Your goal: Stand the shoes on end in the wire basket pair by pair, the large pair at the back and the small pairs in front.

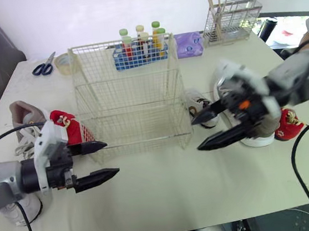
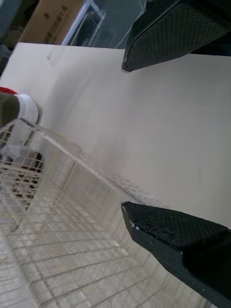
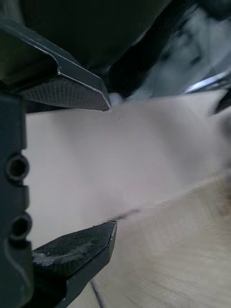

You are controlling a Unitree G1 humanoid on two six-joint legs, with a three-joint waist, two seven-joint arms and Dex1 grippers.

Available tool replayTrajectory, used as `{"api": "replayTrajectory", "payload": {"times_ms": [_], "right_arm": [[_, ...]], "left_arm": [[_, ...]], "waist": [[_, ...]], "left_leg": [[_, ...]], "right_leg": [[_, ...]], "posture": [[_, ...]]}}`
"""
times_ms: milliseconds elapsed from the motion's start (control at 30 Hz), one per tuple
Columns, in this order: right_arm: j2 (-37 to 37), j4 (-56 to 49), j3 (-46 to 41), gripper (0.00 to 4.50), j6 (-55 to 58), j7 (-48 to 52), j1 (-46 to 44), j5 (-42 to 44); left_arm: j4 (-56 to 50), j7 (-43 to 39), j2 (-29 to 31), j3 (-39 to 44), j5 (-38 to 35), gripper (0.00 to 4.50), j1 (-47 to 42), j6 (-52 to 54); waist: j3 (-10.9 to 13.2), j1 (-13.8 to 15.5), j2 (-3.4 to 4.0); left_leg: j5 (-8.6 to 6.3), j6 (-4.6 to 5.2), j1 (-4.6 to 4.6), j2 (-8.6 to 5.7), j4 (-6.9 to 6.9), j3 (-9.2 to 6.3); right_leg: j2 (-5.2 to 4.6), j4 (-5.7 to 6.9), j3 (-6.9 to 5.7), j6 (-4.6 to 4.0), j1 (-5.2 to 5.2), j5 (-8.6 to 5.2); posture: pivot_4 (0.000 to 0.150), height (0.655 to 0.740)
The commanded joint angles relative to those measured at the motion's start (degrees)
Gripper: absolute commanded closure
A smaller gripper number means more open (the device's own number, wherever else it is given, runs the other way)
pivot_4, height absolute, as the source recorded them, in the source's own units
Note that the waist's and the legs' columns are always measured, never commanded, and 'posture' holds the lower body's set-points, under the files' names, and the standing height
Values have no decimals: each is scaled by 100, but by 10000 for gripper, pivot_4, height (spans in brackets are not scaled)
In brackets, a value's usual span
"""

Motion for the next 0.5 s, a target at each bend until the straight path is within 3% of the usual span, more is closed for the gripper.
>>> {"api": "replayTrajectory", "payload": {"times_ms": [33, 100, 200, 300, 400, 500], "right_arm": [[-354, 596, -1068, 5674, -159, -377, 511, 8], [-339, 641, -1545, 5674, -424, -757, 1067, -124], [146, -3, -2736, 5674, -1735, -1487, 2542, -694], [557, -637, -3492, 5674, -2780, -1841, 4271, -1258], [1321, -917, -4225, 5674, -2933, -2896, 4851, -1374], [1779, -1176, -4683, 5674, -3384, -3099, 5898, -1546]], "left_arm": [[37, -14, 55, -108, -746, 0, -613, 129], [-75, 106, -10, -307, -1048, 0, -896, 201], [-572, 808, -564, -1029, -1134, 0, -1234, 56], [-977, 1491, -1340, -1758, -733, 0, -1316, -177], [-1299, 1987, -1881, -2273, -463, 0, -1095, -250], [-1599, 2284, -2142, -2687, -267, 0, -719, -280]], "waist": [[-11, 84, -20], [-19, 110, -33], [-18, 112, -28], [-18, 174, -27], [-18, 174, -24], [-22, 186, -17]], "left_leg": [[0, 0, 0, 0, 0, 0], [-3, 5, 2, 0, 0, 1], [-6, 10, 3, -9, 2, 13], [-5, 10, 0, -17, 1, 7], [-4, 9, 7, -17, 5, 13], [-2, 8, 18, -19, 6, 15]], "right_leg": [[0, -4, 0, 0, 2, 0], [0, -9, 0, 0, 9, 0], [-8, -12, 17, 4, 12, 2], [-8, -7, 25, 29, 12, 10], [-5, -3, 37, 32, 13, 9], [-3, 1, 48, 31, 18, 10]], "posture": [[1500, 7400], [1500, 7400], [1500, 7400], [1500, 7400], [1500, 7400], [1500, 7400]]}}
